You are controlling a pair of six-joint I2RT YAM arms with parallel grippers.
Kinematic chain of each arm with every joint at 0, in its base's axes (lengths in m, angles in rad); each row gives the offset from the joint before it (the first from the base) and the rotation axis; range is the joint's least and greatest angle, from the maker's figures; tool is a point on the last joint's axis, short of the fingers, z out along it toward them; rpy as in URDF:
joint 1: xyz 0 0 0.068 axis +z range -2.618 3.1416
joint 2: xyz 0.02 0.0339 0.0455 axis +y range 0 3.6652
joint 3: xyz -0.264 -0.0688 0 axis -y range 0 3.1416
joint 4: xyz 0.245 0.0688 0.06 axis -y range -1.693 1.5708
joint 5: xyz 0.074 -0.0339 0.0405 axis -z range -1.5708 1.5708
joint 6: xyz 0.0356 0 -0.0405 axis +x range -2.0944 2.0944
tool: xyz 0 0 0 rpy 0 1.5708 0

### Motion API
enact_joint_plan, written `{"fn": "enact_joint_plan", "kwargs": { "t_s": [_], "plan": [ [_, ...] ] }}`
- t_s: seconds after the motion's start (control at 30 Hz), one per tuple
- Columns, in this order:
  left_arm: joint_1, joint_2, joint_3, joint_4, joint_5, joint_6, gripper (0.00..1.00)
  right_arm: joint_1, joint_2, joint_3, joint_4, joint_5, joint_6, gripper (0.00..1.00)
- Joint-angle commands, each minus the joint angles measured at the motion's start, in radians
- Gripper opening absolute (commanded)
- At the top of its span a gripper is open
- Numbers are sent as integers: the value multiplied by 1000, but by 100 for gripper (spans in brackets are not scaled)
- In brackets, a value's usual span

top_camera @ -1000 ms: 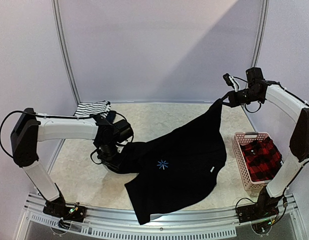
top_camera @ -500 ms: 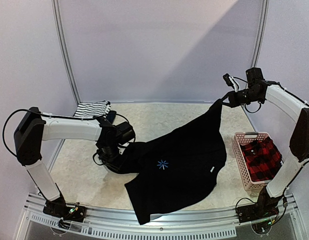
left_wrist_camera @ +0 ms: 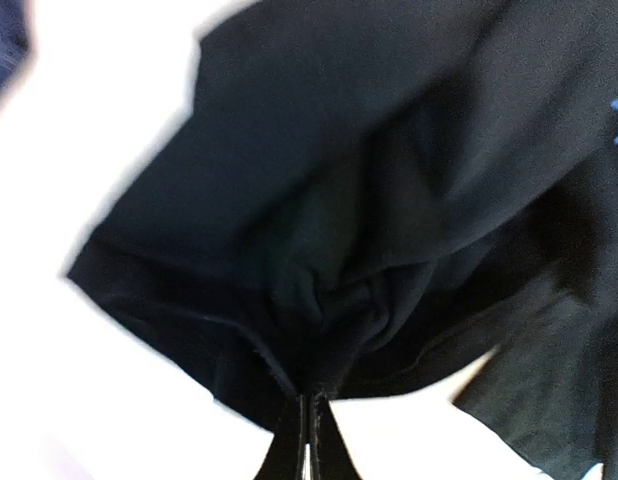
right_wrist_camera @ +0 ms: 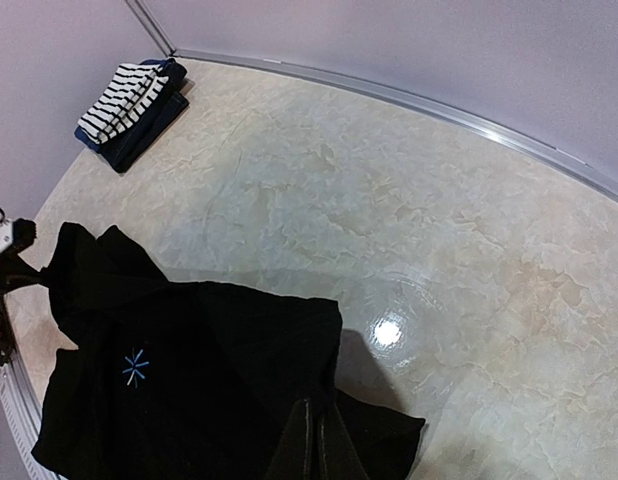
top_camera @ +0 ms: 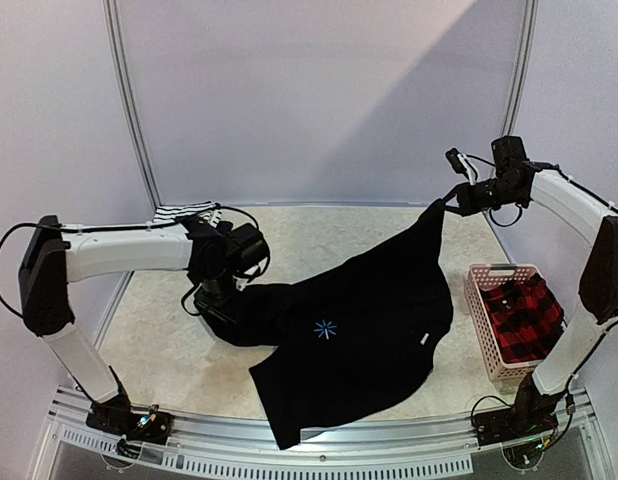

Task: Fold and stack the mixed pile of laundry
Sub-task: Flatten out the crumpled T-shirt at the center of the board.

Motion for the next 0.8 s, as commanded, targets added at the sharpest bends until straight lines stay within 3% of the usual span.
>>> {"fn": "enact_joint_plan", "kwargs": {
  "t_s": [0.0, 0.2, 0.43, 0.77],
  "plan": [
    [28, -131, 104, -109, -122, 58, 0, 0, -27, 63, -21, 6, -4, 0],
    [77, -246, 169, -173, -181, 83, 0, -1, -45, 133, -55, 16, -1, 0],
    [113, -337, 117, -153, -187, 98, 0, -1, -76, 142, -59, 4, 6, 0],
    [110, -321, -184, 65, 99, 18, 0, -2, -71, 38, -21, -15, 6, 0]
  ]
}}
